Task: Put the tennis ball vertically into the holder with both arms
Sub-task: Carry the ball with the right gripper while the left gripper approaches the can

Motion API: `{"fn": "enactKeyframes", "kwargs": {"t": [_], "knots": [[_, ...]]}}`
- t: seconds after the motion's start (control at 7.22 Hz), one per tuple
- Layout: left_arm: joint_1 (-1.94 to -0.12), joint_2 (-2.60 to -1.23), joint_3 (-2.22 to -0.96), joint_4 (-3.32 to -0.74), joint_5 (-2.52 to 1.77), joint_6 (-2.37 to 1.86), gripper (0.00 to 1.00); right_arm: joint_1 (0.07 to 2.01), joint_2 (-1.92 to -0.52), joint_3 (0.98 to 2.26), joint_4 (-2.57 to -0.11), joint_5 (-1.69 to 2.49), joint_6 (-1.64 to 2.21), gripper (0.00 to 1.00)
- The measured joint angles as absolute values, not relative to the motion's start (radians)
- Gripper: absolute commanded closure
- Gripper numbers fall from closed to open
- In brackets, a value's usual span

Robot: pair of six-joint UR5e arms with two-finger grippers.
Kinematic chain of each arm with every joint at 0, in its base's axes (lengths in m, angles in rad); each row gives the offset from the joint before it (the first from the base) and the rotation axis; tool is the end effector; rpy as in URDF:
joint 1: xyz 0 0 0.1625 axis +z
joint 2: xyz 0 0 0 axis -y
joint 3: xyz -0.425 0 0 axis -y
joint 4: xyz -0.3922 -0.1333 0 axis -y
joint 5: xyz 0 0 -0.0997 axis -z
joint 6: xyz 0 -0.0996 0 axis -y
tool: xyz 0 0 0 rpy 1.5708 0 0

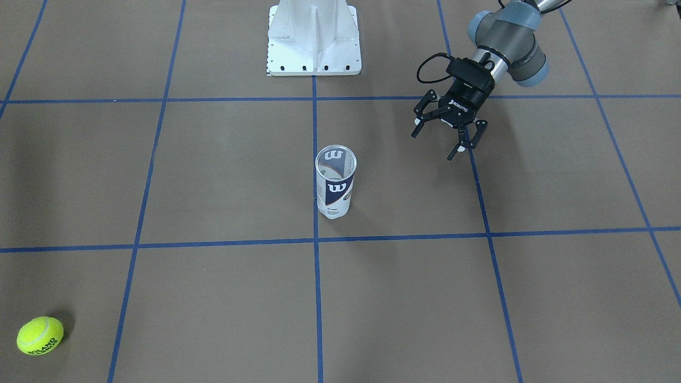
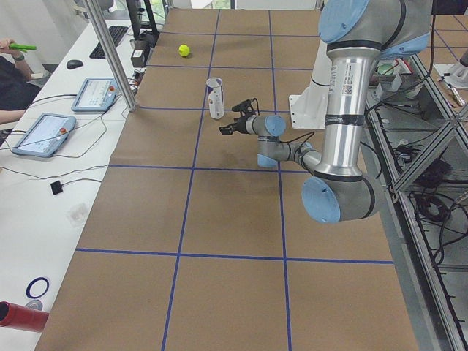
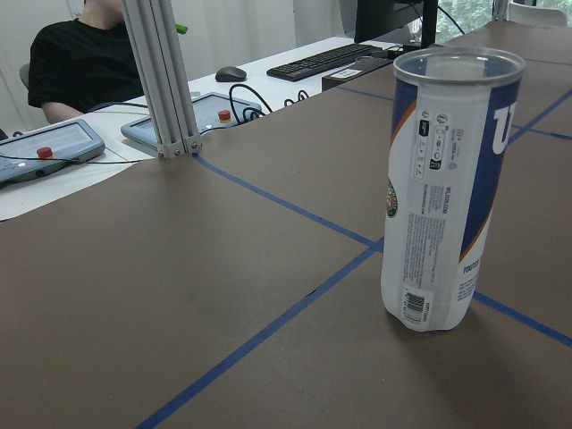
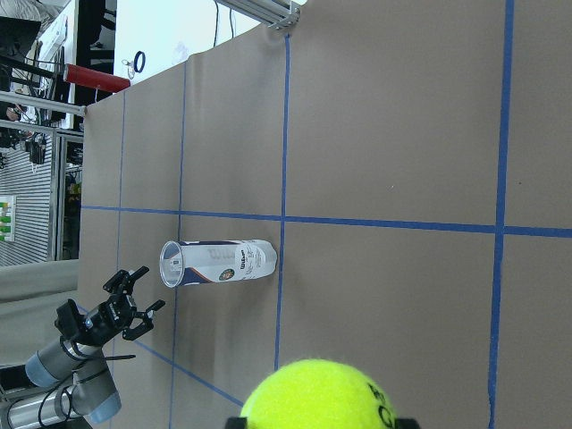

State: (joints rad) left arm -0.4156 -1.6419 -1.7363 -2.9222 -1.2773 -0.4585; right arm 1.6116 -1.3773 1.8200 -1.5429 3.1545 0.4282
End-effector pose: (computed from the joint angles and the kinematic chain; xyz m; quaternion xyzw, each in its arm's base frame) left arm 0.3966 -0.3522 0.3932 0.5621 0.4385 0.1387 0.6874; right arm 0.0551 -0.5226 0.3652 0.0275 -0.7106 -0.0026 0.7030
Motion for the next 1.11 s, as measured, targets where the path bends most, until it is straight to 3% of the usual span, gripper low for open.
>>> {"fn": "enactKeyframes", "kwargs": {"t": [0.83,1.11], "knots": [[-0.411,-1.617,-1.708,-2.869,-1.346,-0.480,0.01,1.584,-1.293,1.814,-1.541,3.120,0.517,1.00],[-0.401,-1.702,-1.690,-2.788,-1.350,-0.535,0.01,1.521,-1.220,1.817,-1.538,3.062,0.623,1.00]]}}
